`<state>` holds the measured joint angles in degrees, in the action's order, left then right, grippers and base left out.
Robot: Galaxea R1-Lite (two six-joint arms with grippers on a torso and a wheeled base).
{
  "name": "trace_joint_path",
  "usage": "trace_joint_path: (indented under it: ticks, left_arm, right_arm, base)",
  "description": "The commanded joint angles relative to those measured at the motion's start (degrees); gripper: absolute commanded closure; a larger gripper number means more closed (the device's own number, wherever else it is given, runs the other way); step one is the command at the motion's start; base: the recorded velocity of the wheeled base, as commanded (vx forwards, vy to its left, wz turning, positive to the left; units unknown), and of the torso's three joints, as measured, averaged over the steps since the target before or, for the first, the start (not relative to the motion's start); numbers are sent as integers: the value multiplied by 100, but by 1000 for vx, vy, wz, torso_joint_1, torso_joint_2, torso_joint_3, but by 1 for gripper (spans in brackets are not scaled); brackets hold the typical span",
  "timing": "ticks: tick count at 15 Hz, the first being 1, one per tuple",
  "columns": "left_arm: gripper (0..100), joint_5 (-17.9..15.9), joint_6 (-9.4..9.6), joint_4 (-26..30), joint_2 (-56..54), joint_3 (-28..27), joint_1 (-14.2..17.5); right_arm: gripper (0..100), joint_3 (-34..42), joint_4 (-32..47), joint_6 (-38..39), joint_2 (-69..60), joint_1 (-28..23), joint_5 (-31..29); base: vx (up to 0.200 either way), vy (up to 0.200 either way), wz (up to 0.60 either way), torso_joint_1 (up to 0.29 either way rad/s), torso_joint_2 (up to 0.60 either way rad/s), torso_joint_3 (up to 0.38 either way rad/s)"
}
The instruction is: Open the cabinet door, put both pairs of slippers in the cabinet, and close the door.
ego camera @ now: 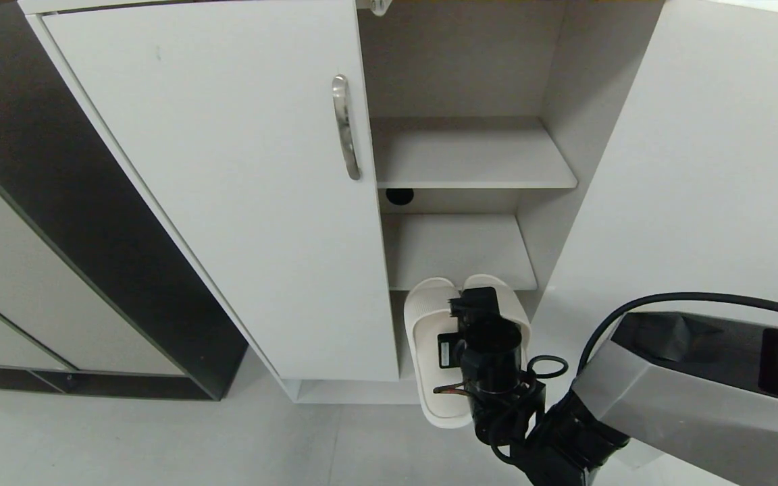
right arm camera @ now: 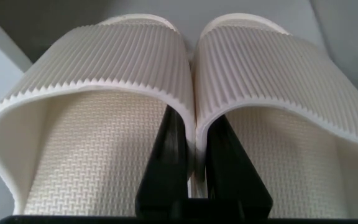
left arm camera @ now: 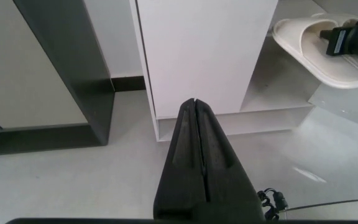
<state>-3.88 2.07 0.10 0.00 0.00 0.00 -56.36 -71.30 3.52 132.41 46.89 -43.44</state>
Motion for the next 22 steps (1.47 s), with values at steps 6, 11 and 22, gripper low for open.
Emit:
trace_joint_path:
  ticks: [6, 11, 22]
  left_arm:
    - [100, 1, -5, -1, 9, 0, 0]
    - [100, 1, -5, -1, 9, 0, 0]
    - [100, 1, -14, -1, 9, 0, 0]
  right_arm:
    - [100, 2, -358, -159, 127, -48, -7]
    - [100, 2, -376, -168, 136, -57, -7]
    - [100, -350, -481, -194, 399, -338, 54]
  base:
    - [0, 0, 0, 0, 0, 0]
    - [200, 0, 0, -1, 4, 2]
    - [73, 0, 0, 0, 1, 1]
